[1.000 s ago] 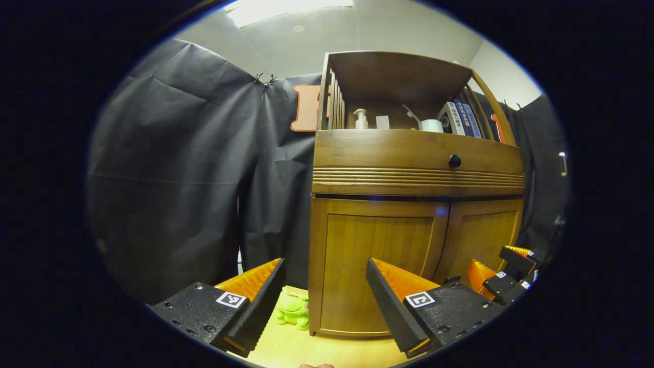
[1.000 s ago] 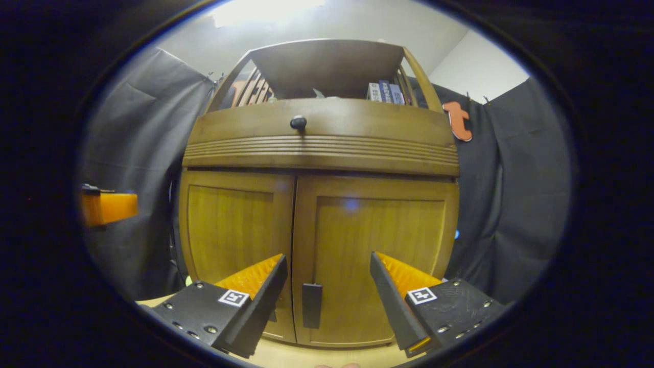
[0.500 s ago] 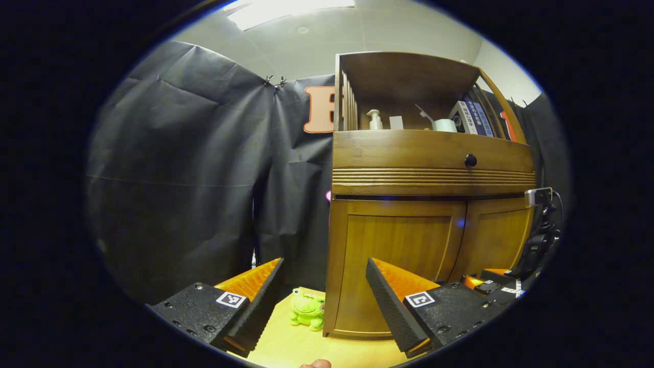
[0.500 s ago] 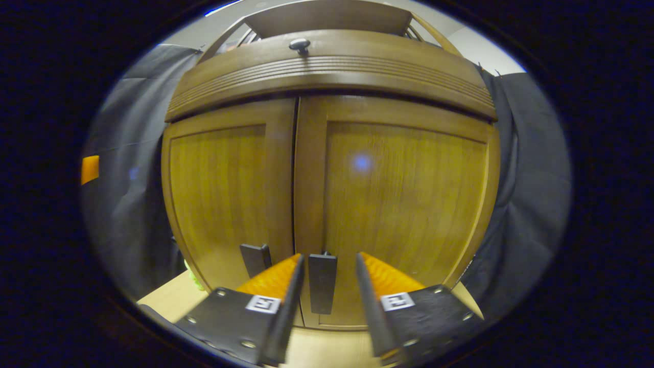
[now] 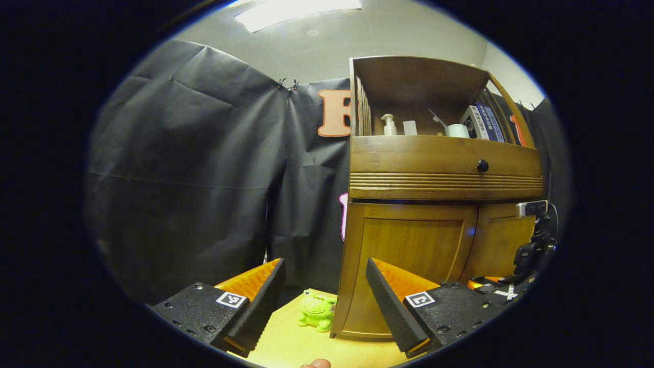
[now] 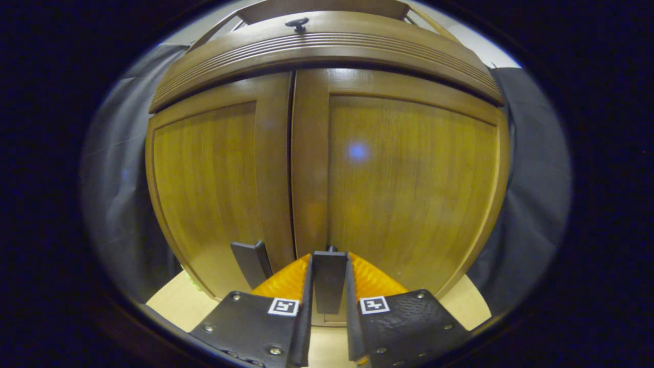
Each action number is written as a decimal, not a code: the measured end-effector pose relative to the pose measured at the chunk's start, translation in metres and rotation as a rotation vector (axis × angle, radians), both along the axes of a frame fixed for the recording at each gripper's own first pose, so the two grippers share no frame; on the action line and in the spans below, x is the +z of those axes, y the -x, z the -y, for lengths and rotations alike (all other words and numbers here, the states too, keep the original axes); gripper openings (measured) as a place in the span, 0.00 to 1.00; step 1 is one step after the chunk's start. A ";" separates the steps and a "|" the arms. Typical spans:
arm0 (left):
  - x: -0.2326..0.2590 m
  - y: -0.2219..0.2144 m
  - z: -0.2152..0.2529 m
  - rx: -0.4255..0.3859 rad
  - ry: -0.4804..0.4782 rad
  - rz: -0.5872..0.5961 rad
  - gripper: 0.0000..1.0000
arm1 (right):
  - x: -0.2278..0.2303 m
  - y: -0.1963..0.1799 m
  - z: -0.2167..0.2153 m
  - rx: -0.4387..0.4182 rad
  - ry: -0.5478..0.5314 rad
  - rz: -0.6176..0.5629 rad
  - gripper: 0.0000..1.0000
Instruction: Open the right door of the double-door shoe cabinet with the right hand, and open the left door with the left hand.
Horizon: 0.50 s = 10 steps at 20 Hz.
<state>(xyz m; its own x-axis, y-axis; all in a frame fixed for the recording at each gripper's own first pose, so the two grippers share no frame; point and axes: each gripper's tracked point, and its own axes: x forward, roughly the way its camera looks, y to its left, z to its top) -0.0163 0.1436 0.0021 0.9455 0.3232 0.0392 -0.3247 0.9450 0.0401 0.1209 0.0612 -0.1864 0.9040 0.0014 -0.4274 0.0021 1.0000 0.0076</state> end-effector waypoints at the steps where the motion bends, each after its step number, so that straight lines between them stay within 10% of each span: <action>1: 0.000 0.001 -0.001 0.001 0.004 0.001 0.95 | -0.002 0.000 0.000 0.003 0.004 0.000 0.29; 10: 0.002 0.009 0.007 -0.029 0.013 0.010 0.95 | 0.009 0.003 0.003 0.015 -0.033 0.021 0.25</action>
